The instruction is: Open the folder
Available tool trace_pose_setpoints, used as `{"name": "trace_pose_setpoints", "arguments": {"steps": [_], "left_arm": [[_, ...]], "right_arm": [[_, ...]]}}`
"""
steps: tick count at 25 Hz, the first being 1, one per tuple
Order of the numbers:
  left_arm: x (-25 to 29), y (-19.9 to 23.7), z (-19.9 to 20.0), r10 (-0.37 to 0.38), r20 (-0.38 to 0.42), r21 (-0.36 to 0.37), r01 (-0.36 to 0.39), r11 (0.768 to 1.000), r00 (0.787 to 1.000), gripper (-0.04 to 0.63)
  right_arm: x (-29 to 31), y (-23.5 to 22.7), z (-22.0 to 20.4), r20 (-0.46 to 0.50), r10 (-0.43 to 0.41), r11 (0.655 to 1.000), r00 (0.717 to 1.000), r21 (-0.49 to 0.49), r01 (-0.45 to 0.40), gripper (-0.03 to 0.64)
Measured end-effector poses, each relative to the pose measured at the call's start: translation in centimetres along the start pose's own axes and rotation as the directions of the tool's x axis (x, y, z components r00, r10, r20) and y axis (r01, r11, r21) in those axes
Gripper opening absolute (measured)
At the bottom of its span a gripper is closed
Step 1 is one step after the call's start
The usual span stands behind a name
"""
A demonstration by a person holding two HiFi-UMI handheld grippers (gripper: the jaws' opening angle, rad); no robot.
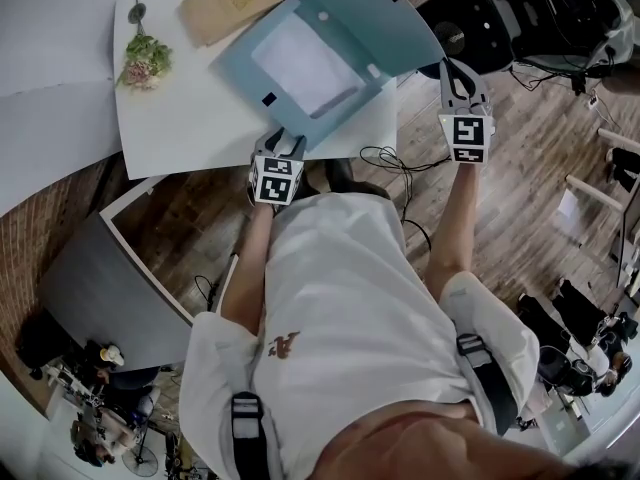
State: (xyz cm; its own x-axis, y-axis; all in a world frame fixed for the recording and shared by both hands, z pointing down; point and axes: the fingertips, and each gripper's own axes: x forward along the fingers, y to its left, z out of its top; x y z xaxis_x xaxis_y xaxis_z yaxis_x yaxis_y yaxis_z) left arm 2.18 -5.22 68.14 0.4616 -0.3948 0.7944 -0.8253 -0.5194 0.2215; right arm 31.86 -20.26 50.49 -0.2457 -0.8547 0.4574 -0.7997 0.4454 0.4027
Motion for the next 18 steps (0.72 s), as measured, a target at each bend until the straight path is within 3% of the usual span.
{"name": "trace_pose_setpoints", "arguments": {"steps": [18], "left_arm": [[-0.03,-0.01,-0.07,-0.002,0.000,0.002,0.002,1.000,1.000,0.212]], "right_arm": [[0.05,0.06,0.14,0.001,0.000,1.000,1.000,-0.013,0.000,0.008]]}}
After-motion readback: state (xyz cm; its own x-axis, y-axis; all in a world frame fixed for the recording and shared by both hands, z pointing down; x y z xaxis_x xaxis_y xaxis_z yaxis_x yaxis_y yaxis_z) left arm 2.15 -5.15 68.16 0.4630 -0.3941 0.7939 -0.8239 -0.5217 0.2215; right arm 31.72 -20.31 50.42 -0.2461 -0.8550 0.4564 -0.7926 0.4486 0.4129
